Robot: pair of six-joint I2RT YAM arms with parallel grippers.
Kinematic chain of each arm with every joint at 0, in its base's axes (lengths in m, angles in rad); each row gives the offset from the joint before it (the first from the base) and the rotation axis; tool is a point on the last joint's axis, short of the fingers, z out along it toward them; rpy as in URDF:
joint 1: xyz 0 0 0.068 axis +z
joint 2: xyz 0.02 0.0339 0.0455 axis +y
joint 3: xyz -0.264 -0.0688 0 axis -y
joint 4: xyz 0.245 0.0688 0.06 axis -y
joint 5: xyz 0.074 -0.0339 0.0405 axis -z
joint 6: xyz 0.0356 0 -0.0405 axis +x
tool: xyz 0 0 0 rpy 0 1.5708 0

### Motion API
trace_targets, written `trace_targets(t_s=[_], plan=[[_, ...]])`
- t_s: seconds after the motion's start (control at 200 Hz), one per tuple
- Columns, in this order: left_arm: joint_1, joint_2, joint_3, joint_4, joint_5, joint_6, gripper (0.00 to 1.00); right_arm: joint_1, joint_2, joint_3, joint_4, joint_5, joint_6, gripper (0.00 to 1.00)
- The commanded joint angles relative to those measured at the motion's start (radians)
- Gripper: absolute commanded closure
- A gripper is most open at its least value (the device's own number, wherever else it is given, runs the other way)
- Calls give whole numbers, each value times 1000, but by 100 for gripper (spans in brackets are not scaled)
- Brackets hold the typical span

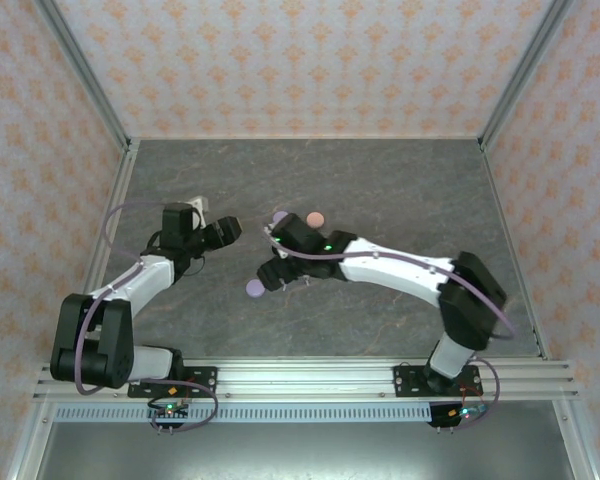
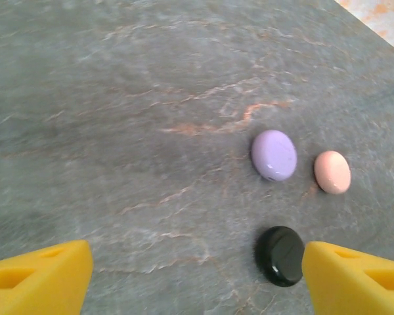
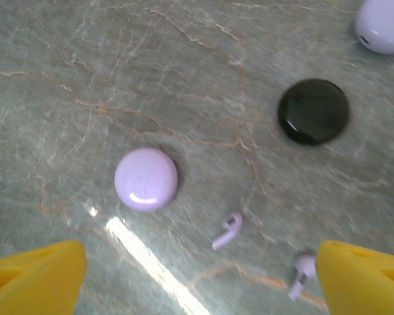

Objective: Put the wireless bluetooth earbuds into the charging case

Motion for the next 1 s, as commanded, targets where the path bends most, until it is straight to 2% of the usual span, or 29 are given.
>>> trace_targets(t_s=[0.0, 0.195, 0.49, 0.626, 0.996], plan=[[40, -51, -40, -16, -9, -47, 16, 35, 114, 128, -120, 61, 64, 13], [93, -103, -83, -39, -55, -57, 13, 73, 267, 254, -151, 72, 230, 19], [114, -122, -103, -44, -78, -51, 11, 101, 446, 399, -227, 102, 294, 28], [115, -121, -116, -25, -77, -62, 11, 100, 490, 433, -276, 134, 295, 29], [114, -110, -116, -19, -61, -66, 10, 118, 513, 433, -326, 145, 283, 43]])
